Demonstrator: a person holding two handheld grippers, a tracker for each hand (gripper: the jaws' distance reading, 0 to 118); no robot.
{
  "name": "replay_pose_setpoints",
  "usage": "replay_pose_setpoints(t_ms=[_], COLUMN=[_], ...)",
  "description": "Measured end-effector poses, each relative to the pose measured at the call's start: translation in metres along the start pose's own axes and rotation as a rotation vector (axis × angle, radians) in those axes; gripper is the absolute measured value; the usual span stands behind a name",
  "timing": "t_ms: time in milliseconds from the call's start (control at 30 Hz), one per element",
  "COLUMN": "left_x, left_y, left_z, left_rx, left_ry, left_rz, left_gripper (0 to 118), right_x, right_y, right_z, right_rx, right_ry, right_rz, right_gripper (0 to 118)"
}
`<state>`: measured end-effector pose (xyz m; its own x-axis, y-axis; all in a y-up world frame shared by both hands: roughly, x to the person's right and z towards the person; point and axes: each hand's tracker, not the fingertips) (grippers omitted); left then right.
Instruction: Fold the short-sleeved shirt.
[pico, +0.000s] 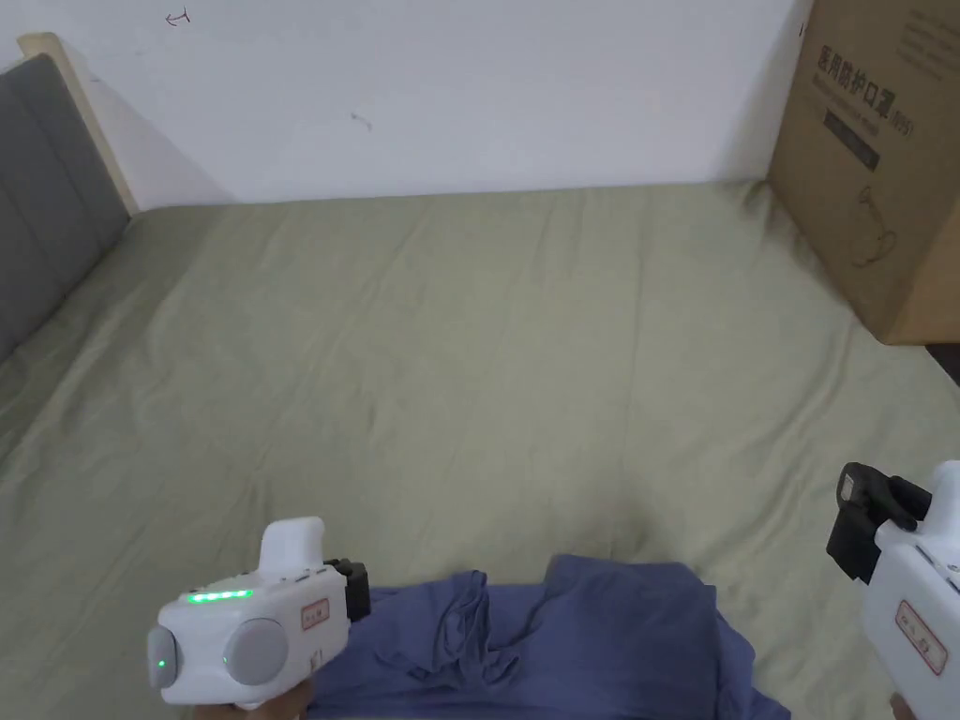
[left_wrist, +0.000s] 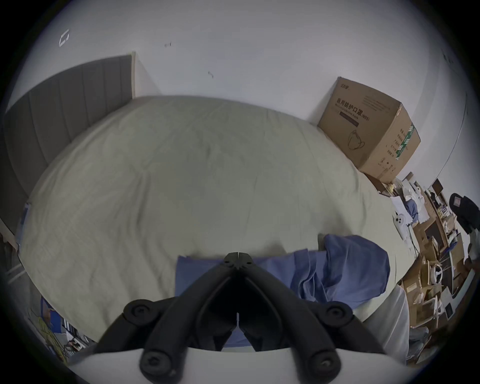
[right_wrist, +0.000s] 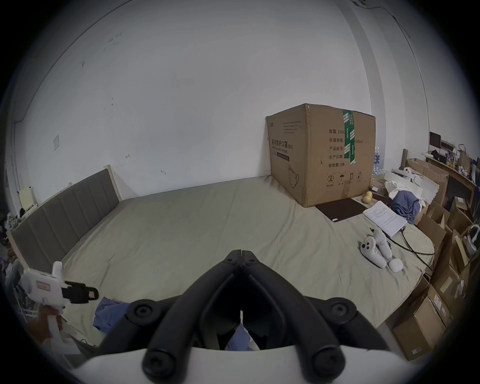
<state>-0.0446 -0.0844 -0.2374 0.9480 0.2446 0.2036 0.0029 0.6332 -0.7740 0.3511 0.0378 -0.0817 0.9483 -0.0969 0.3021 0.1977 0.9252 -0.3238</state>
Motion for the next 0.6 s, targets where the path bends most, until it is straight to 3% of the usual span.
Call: replay_pose_setpoints(t_ms=[233,367,600], left_x=[0.044,0.069,0.086], left_y=[-0.029,-0.044,-0.055], left_z=[-0.039,-0.062,-0.072], left_rx=[-0.117,-0.216,-0.209], left_ry=[-0.032,-0.092,-0.045], left_rz=[-0.121,-0.125,-0.175], left_gripper=[0,0,0], right_x=[0.005,0.011,0.014], right_y=[0.002,0.001,-0.001], right_z=[-0.001,0.001,0.001], right_rx=[-0.004,-0.005,-0.016], right_ry=[-0.005,-0.02,-0.036], right_rz=[0.008,0.005,0.005], right_gripper=[0,0,0])
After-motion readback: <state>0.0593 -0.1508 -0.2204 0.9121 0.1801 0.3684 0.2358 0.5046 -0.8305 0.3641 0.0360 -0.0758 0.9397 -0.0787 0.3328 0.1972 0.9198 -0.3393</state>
